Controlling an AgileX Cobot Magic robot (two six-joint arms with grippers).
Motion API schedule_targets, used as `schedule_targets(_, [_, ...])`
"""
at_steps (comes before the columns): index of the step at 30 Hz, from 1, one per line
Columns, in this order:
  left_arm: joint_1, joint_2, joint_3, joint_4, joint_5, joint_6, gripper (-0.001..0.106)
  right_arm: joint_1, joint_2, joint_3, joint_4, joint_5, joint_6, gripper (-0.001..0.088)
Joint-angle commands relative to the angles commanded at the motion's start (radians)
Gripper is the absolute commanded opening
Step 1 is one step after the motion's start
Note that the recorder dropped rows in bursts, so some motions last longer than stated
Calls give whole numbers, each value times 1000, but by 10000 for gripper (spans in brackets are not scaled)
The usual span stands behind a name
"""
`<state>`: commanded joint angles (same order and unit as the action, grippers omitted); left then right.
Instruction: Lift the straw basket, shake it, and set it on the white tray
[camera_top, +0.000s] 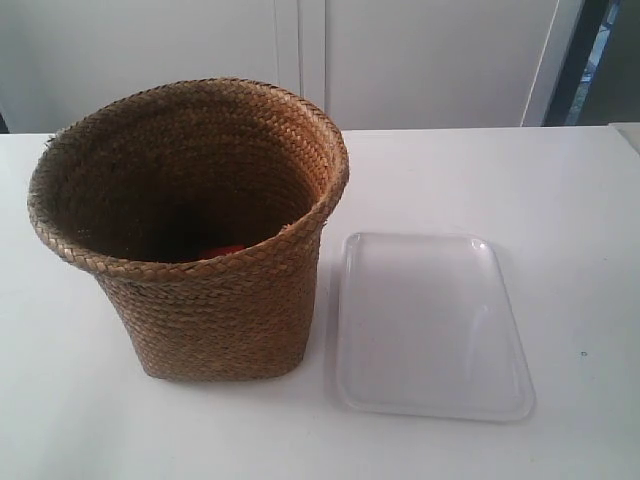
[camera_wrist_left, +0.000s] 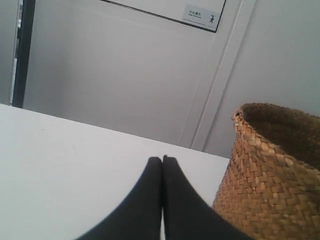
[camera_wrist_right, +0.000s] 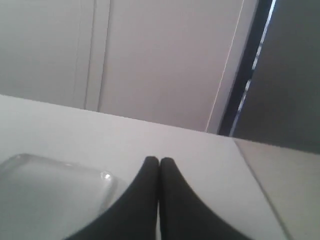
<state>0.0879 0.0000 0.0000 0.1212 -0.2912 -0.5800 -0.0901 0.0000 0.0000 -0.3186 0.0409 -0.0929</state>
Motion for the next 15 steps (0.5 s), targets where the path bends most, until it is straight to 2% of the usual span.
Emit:
schedule_targets(3, [0, 0, 0, -2, -61, 0, 0, 0, 0, 0, 0, 53, 0, 0])
schedule_targets(8, [0, 0, 0, -2, -48, 0, 0, 0, 0, 0, 10, 82, 12, 0])
schedule_targets(10, [0, 0, 0, -2, -28, 0, 0, 0, 0, 0, 39, 17, 93, 0])
schedule_targets(15, [0, 0, 0, 0, 67, 0, 0, 0, 0, 0, 107, -294, 384, 0])
